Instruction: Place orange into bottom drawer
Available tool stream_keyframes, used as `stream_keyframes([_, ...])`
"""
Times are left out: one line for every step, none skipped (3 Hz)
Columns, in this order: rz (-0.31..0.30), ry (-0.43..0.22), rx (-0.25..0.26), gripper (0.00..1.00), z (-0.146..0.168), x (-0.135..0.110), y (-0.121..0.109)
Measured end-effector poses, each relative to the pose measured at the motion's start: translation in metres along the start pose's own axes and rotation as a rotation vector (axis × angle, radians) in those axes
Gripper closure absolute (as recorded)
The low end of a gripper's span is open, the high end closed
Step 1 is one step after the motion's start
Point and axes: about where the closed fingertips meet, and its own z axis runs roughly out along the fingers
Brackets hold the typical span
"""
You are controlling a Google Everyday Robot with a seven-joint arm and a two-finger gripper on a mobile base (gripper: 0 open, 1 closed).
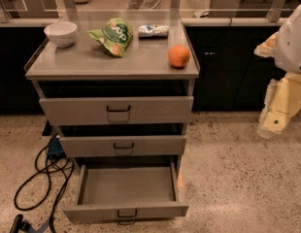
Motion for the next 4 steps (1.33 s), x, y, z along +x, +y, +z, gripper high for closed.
stream_keyframes([0.014,-0.011,0.008,0.00,0.003,0.003,-0.013])
stream_keyframes([0.061,-0.063,0.063,0.00,0.013,0.009,-0.046])
stream_keyframes([0.099,-0.175,0.134,0.00,0.033,0.005,-0.084])
stream_keyframes([0.109,-0.247,0.185,0.00,0.047,-0.010,-0.112])
